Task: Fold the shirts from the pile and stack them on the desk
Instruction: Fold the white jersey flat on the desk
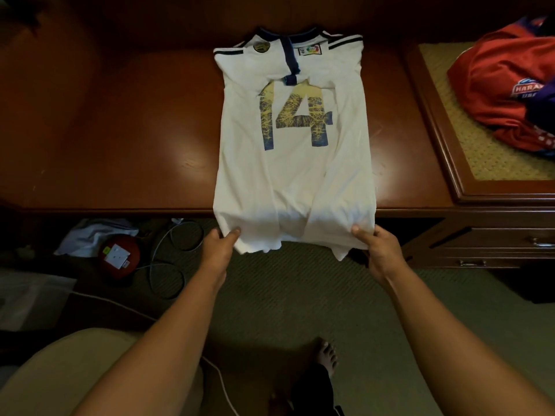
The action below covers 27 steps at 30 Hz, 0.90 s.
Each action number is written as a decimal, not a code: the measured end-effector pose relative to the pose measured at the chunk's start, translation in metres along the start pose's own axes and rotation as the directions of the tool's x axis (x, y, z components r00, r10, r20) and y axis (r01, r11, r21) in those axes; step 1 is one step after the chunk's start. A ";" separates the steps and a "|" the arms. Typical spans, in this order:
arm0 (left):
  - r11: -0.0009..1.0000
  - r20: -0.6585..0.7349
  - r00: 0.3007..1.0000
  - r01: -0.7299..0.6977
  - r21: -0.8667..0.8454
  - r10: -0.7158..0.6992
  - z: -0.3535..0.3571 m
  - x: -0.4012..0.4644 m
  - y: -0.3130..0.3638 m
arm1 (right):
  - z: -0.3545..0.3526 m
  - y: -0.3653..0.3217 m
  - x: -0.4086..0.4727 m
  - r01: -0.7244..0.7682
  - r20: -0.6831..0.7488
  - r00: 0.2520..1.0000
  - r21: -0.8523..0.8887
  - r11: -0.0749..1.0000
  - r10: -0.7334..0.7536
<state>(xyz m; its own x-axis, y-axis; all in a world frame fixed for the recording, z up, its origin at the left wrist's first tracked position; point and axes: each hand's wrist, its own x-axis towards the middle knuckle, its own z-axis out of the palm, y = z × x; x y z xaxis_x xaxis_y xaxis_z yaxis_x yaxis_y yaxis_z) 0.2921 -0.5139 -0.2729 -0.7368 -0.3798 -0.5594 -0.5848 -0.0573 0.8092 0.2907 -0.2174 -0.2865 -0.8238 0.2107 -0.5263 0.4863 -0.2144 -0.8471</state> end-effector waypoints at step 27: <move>0.921 0.188 0.967 0.226 -0.319 -0.172 -0.019 -0.044 0.006 | -0.001 -0.016 -0.048 -0.092 0.055 0.994 -0.031 0.995 0.094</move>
<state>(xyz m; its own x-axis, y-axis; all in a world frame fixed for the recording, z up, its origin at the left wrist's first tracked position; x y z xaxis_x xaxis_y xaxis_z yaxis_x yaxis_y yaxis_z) 0.3268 -0.5149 -0.2401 -0.6759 -0.1835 -0.7138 -0.5965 -0.4326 0.6761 0.3229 -0.2230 -0.2481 -0.7892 0.1373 -0.5987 0.5690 -0.2034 -0.7968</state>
